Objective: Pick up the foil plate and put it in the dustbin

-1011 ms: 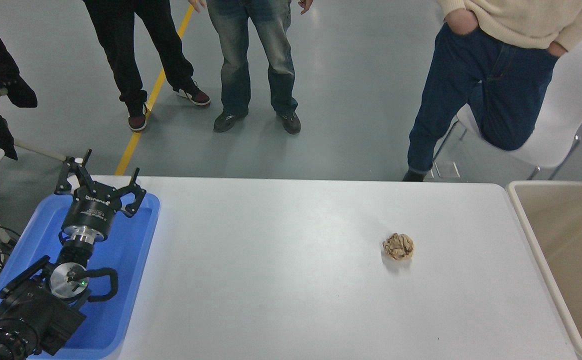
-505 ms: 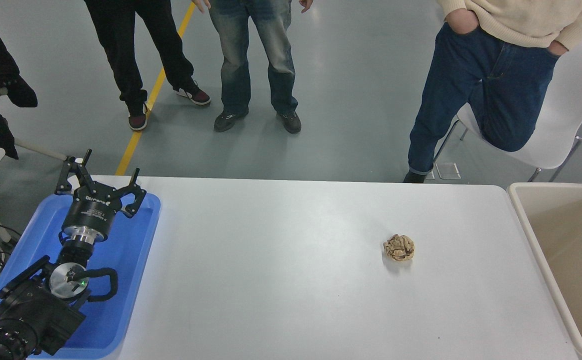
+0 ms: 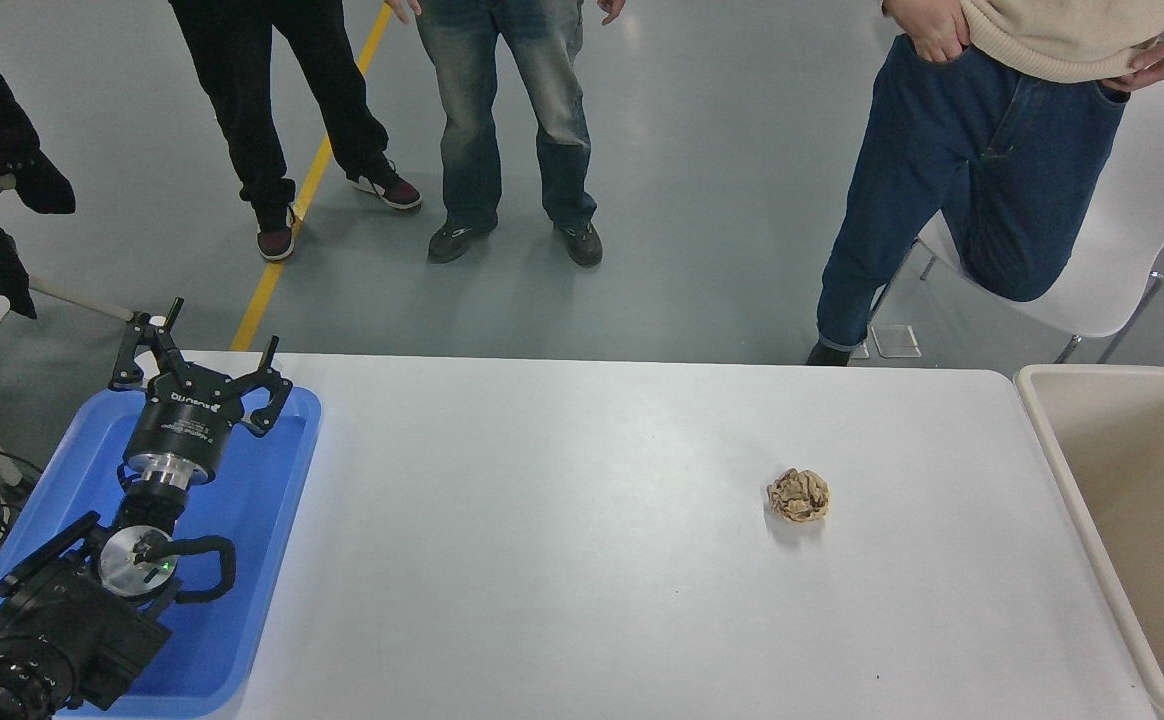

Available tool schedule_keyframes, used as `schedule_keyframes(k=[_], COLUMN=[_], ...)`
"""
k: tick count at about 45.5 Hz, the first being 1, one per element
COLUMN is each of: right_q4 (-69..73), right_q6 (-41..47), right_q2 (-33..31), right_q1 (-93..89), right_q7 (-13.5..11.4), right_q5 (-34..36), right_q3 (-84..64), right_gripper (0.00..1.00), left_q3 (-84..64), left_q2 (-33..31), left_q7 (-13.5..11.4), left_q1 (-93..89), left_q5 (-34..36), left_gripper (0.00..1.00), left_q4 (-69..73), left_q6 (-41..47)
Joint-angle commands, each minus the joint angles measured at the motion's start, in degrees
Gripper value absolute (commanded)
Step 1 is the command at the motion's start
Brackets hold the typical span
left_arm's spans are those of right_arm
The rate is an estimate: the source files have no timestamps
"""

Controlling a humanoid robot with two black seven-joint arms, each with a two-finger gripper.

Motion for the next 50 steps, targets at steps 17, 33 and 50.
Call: schedule_keyframes(k=[17,33,50], right_q4=[-0.11,8.4,37.57], right_q6=[-7.55,-7.11,-5.89], right_q2=[0.95,0.25,-15.03], right_q1=[-0.2,0.85,10.25], right_q7=[0.04,0.04,0.04], right_q5=[0.3,-1.19,-8.48], right_q3=[0.26,-0.09,-2.89], right_gripper=[0.91,1.0,1.0], left_q3=[0.0,0.0,0.0], left_q2=[0.0,0.0,0.0], left_q7=[0.0,0.0,0.0], left_q1=[0.0,-0.09,-0.09], left_q5=[0.0,0.0,0.0], left_gripper=[1.0,1.0,1.0], left_q4=[0.0,0.0,0.0], left_q6=[0.0,0.0,0.0])
